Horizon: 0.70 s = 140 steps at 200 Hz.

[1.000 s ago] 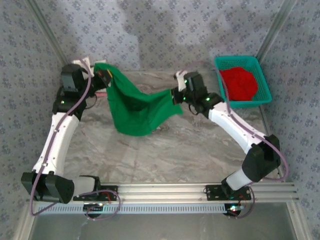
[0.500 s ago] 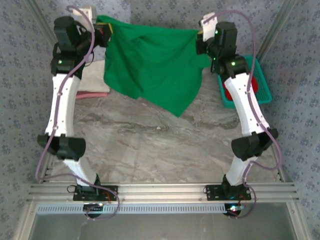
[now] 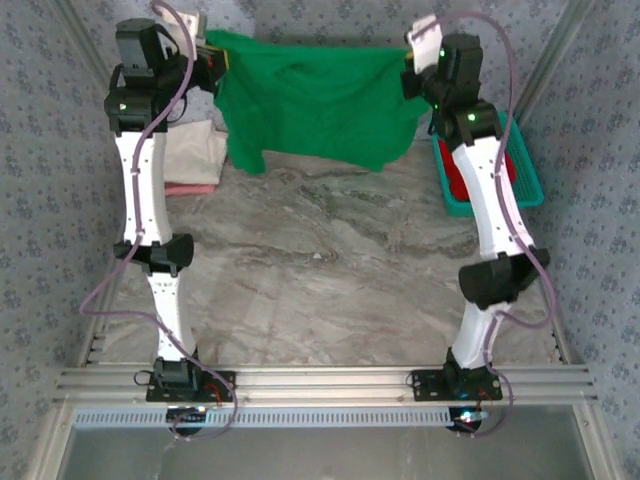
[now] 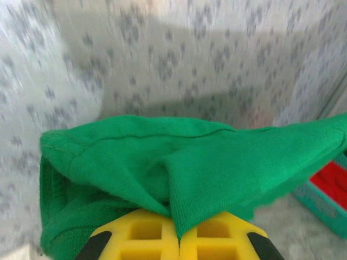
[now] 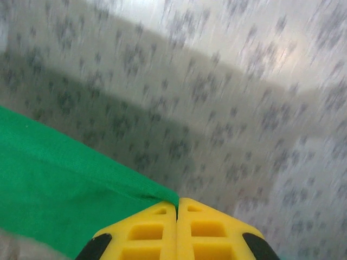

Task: Fold and stack the t-shirts

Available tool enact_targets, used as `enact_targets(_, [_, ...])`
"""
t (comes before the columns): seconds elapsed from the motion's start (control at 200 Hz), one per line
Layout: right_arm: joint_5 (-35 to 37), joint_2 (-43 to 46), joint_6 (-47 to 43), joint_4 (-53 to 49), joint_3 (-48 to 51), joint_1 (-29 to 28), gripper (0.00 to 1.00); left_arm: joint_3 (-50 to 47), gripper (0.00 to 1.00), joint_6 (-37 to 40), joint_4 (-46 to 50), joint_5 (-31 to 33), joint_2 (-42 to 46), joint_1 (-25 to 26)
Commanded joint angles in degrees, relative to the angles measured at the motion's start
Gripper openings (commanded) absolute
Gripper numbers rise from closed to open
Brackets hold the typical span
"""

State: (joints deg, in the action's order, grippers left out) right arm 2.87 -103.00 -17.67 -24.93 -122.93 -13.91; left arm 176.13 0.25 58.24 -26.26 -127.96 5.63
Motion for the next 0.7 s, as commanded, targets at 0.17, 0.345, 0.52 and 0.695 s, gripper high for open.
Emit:
enact_targets(0.17, [1.7,32.1,17.2,17.1,57.1,-9.8,0.0,-11.2,0.0,8.6,34.7,17.9,-2.7,21.1])
enact_targets(0.345, [-1.7,39.6,28.5,20.7,77.5,-15.5,0.0,-70.9,0.05,-4.1,-3.4,23.5,25.5,26.9])
enact_targets(0.52, [-1.1,40.9,29.4,16.2,83.6,-19.6,0.0,-102.0,0.08,-11.9,-11.6,21.5,44.9,24.4])
enact_targets(0.695, [4.0,47.3,34.5,6.3,87.7,-22.0,0.03,-121.9,0.17,-22.0,-15.0,24.8,58.5,23.9])
